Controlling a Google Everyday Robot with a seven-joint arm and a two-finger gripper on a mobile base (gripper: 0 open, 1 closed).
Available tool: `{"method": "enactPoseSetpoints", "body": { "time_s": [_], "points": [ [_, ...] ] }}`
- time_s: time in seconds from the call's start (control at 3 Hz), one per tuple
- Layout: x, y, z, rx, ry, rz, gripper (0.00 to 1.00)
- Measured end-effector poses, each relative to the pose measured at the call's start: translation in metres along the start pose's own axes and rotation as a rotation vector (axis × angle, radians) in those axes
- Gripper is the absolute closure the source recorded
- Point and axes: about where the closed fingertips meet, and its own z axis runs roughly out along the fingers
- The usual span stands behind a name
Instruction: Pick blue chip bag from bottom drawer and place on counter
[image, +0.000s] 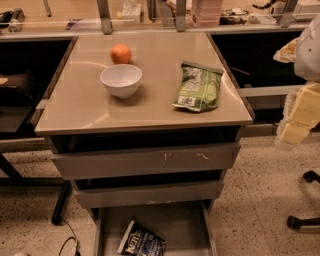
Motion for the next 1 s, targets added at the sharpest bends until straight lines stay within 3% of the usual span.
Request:
{"method": "enactPoseSetpoints", "body": {
  "time_s": [0.67,1.0],
  "points": [
    [0.0,0.005,0.009,-0.007,-0.007,0.006,0.0],
    [0.003,0.02,0.049,-0.053,-0.001,0.014,0.0]
  ]
}}
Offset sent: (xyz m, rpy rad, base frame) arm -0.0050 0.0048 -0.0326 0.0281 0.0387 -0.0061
